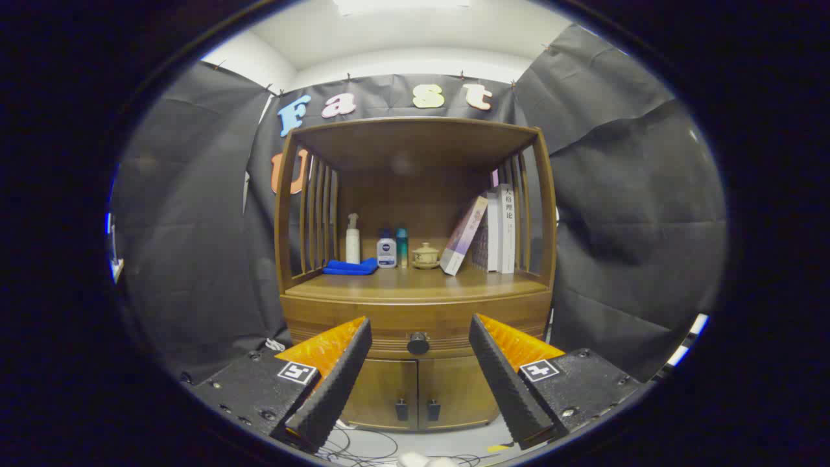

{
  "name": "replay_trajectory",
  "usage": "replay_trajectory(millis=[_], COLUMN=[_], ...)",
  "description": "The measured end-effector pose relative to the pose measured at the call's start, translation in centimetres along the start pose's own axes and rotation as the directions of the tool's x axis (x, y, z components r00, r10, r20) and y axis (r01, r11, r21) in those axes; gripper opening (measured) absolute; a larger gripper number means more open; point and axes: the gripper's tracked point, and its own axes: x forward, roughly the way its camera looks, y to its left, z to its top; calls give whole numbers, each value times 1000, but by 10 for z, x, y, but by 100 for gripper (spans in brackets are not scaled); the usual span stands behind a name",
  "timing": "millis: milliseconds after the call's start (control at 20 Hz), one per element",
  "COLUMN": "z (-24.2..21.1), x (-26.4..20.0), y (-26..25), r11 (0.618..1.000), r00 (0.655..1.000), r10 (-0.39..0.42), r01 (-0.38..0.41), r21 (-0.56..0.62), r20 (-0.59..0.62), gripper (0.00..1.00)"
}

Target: Pull open the drawer, take out the items inside it, and place them on the countertop above the cabinet.

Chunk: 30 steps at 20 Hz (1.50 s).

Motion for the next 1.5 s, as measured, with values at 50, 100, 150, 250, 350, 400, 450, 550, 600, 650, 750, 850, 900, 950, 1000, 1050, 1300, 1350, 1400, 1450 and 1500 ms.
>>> replay_trajectory(millis=[50,100,150,250,350,400,450,550,600,650,750,850,900,950,1000,1050,1300,1350,1400,1450,1500], z=[2,3,7,10,13,11,9,4,0,-3,-4,-4,-2,-1,0,0,-2,-5,-8,-12,-14], x=[0,1,1,1,1,4,6,8,9,10,11,12,13,13,14,15,33,38,43,49,56], y=[0,0,0,-1,-1,0,1,1,1,0,1,0,0,1,1,0,-1,0,1,2,4], r11=[1000,1000,1000,1000,1000,1000,1000,1000,1000,1000,1000,1000,1000,1000,1000,1000,1000,1000,1000,1000,999], r00=[1000,1000,1000,1000,1000,1000,1000,1000,1000,1000,1000,1000,1000,1000,1000,1000,1000,1000,1000,999,999], r10=[3,3,4,-1,-3,0,1,-3,-3,-5,-2,-4,-4,-3,-5,-5,-13,-11,-11,-10,-8], r01=[-3,-3,-4,1,3,0,-1,3,3,4,2,3,3,3,4,5,12,10,11,10,7], r21=[2,8,11,0,-5,-3,-4,-9,-11,-10,-3,-10,-11,-12,-11,-10,-19,-22,-26,-28,-31], r20=[-4,-6,-4,0,7,3,-1,-8,-17,-25,-29,-29,-25,-23,-22,-20,-18,-21,-25,-31,-32], gripper=[99,99,99,99,99,99,99,99,99,99,99,99,99,99,99,99,99,99,99,99,99])
